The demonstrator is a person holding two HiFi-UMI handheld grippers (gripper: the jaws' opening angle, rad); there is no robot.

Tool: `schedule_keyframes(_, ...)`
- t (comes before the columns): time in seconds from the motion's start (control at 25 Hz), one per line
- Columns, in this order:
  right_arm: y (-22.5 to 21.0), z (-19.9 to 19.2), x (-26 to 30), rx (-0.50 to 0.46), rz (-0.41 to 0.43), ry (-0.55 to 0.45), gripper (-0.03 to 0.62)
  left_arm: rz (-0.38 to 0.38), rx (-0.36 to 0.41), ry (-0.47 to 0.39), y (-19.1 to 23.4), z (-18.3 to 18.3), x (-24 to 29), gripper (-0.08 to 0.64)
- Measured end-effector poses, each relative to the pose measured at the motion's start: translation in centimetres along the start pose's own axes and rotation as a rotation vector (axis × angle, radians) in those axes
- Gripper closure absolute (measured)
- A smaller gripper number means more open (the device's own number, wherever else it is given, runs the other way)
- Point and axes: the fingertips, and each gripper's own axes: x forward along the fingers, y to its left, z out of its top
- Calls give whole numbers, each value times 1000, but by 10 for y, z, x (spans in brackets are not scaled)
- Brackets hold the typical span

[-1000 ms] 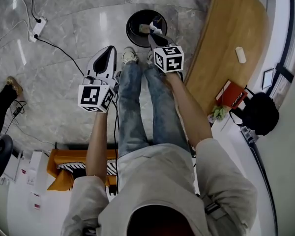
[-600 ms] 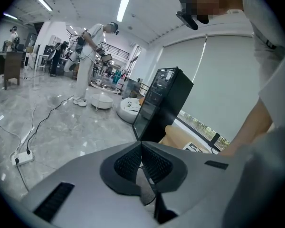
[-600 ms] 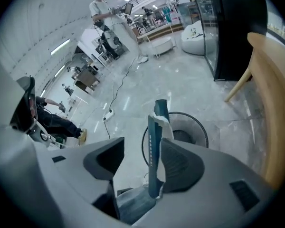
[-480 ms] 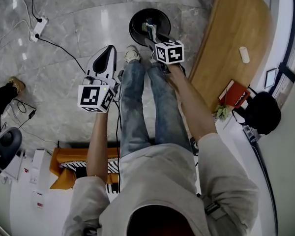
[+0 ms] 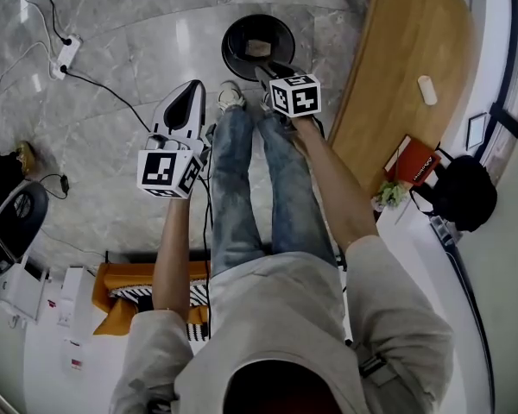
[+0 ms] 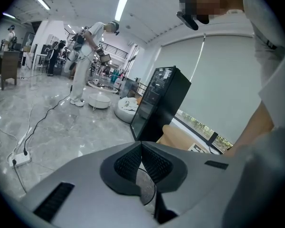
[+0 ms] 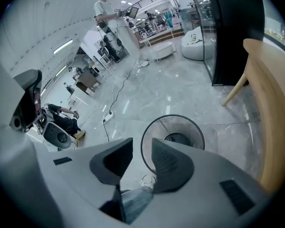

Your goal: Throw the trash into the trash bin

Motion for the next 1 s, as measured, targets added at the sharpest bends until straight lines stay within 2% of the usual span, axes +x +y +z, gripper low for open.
schedule_keyframes(0.08, 0, 4, -6, -12, -11, -28, 516, -7, 4, 2, -4, -1, 1, 541)
schedule_keyframes(0.2, 5, 12, -14, -47, -7, -71, 554, -20, 12, 7, -9, -3, 3, 541)
schedule_keyframes(0.52, 20, 36, -43, -106, 21, -207, 563, -67, 41, 32, -31, -9, 14, 541)
schedule_keyframes(0.8, 6, 46, -66, -58, -2, -278, 563, -102, 76, 45, -51, -3, 29, 541)
schedule_keyframes(1.0, -16, 55, -87, -63, -30, -319, 563, -126, 97, 61, -69, -2, 48, 541)
